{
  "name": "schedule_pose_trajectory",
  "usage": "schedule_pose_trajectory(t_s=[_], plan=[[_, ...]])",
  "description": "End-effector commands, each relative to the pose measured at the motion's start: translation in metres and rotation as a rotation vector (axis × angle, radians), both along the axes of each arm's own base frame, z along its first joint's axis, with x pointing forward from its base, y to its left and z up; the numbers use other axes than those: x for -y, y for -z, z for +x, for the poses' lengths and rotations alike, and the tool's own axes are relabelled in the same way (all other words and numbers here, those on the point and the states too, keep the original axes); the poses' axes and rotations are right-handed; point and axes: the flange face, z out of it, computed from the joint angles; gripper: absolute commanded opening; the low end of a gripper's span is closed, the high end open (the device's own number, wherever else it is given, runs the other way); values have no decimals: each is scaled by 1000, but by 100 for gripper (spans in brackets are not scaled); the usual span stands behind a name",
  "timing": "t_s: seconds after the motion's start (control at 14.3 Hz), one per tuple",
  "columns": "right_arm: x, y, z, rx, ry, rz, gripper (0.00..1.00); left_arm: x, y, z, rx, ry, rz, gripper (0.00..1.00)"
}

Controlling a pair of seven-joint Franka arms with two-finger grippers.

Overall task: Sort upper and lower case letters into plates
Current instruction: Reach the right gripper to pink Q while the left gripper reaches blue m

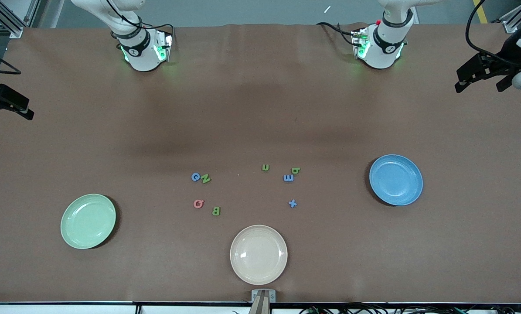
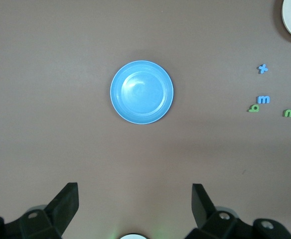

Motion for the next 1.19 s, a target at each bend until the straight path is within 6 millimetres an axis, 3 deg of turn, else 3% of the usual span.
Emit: schedule_pose_trajectory(t_s=[0.0,0.14,0.28,0.42,0.63,0.77,0.91,1.12], plan=[[1,-3,-7,3,4,-12,100,2,-3,-1,-10,0,-17,100],[2,-3,-8,1,7,-11,100,0,-1,2,-13,-5,-12,100],[0,-1,-6,3,5,-5,100,-5,1,19,-11,-9,-16,100],[-9,16,5,-21,-11,1,100,-2,19,33,-46,-5,-23,100],[-31,69,45,-42,-38,2,100,20,55,55,-82,0,-22,100],[-50,120,77,-38,-60,4,100,31,87,73,-93,-16,-35,100],[-65,166,102,-30,-55,4,100,49,126,87,-82,6,-37,100],[-115,228,126,-18,35,62,100,89,199,102,-74,56,-46,100]])
